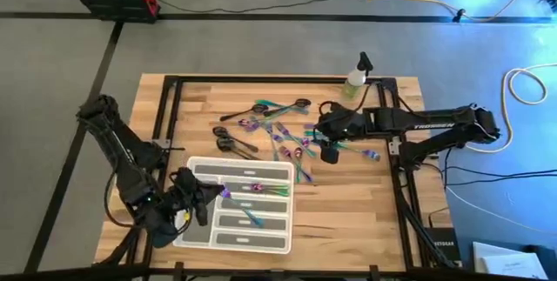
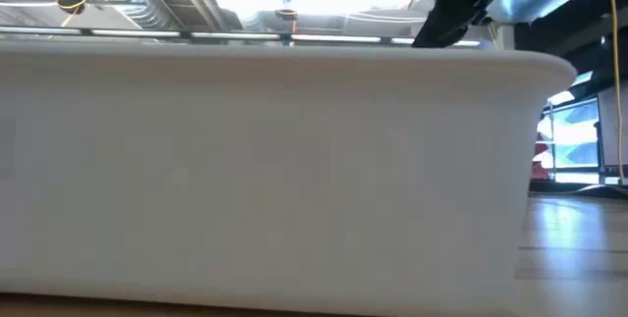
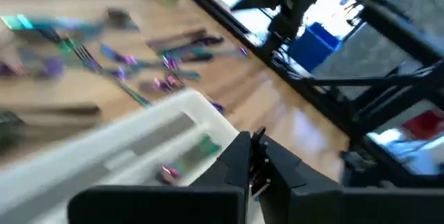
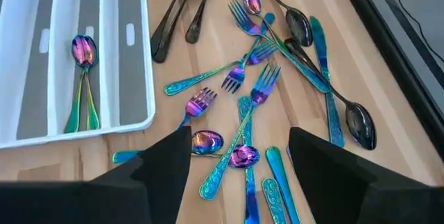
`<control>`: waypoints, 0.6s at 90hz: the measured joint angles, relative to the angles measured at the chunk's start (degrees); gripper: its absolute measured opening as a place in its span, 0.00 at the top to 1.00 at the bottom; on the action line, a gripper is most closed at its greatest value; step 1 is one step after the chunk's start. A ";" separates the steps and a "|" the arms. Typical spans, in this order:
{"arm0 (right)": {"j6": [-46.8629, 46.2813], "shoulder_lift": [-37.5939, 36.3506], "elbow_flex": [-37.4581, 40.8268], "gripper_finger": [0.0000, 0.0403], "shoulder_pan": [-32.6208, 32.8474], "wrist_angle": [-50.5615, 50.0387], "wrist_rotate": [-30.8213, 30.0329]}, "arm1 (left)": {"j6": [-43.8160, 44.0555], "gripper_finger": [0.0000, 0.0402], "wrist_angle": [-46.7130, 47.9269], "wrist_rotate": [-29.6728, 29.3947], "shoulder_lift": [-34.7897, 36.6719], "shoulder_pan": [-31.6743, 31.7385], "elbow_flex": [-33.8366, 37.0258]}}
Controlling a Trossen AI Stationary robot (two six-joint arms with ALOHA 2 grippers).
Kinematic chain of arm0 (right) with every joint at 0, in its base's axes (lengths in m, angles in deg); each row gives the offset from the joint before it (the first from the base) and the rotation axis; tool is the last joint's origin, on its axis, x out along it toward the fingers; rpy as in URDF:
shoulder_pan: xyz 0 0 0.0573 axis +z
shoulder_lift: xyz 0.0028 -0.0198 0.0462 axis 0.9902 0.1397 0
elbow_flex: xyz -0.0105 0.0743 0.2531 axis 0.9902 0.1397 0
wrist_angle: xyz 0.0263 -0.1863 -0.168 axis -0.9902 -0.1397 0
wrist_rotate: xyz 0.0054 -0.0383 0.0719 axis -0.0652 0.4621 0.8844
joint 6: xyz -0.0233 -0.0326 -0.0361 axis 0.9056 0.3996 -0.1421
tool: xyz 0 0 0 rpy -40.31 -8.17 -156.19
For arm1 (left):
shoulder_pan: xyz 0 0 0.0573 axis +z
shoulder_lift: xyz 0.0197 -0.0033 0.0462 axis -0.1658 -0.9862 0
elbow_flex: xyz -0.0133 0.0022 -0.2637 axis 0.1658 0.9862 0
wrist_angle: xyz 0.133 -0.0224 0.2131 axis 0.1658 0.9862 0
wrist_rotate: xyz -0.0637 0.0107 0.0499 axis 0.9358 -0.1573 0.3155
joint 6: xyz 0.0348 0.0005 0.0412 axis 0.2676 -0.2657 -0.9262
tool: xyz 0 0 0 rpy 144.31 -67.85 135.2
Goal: Sort silverware
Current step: Put the blue fork into the white silverware tray
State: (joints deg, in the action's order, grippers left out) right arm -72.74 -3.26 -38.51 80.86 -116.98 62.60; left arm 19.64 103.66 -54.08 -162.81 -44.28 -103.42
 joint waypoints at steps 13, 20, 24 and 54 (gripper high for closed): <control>0.00 0.34 0.00 0.44 -0.01 0.16 -0.17 | 2.80 1.00 -2.38 6.88 0.00 0.09 0.66; -0.17 0.34 0.00 0.44 -0.01 0.13 0.14 | 3.20 1.00 -2.48 9.24 0.00 0.09 0.74; -0.10 0.34 0.00 0.44 -0.01 0.14 0.21 | 3.25 1.00 -2.52 9.99 0.00 0.09 0.74; 0.04 0.34 0.00 0.44 -0.01 0.18 0.31 | 3.02 1.00 -2.67 14.14 0.00 0.13 0.74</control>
State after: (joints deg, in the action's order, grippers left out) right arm -72.69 -2.92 -38.51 80.84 -116.80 62.91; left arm 22.66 100.99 -39.94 -162.81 -44.15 -102.68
